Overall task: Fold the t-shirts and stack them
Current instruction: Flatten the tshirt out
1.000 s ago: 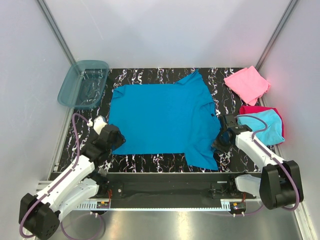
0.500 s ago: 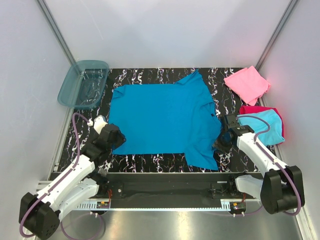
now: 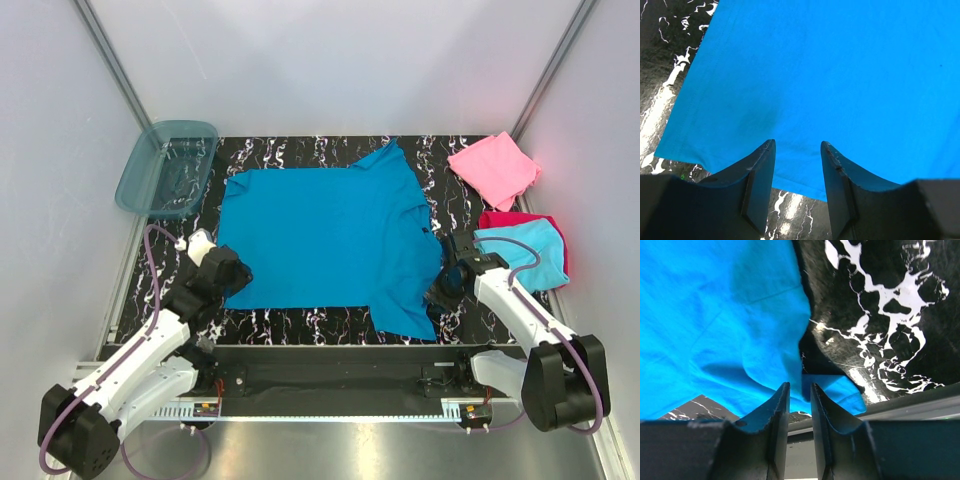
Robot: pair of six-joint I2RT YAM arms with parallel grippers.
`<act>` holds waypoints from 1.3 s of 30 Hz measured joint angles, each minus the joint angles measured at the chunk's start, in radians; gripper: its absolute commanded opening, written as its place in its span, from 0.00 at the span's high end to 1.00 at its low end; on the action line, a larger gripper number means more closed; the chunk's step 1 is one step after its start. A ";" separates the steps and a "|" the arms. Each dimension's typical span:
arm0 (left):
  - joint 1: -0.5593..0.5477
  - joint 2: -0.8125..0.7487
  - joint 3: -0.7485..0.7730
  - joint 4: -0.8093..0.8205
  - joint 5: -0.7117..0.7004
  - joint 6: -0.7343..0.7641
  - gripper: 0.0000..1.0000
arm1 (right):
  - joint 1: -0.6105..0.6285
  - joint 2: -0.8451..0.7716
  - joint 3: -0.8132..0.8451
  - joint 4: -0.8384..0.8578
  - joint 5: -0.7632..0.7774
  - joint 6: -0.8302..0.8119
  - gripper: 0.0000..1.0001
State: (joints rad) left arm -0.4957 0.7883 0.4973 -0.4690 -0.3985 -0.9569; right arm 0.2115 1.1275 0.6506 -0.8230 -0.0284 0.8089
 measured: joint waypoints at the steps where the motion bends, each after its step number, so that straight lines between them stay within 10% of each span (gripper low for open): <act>1: 0.000 0.000 0.000 0.002 0.000 0.000 0.54 | 0.000 -0.002 -0.008 0.001 -0.003 0.001 0.71; 9: 0.000 0.000 0.000 0.004 0.001 0.001 0.54 | 0.002 -0.010 -0.057 0.003 -0.019 0.016 1.00; 39: 0.000 0.040 -0.001 0.046 0.030 -0.001 0.54 | 0.004 -0.193 0.001 -0.109 -0.017 0.063 1.00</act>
State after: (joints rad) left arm -0.4957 0.8288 0.4961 -0.4232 -0.3687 -0.9577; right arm 0.2153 0.9344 0.6518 -0.9318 -0.0456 0.8719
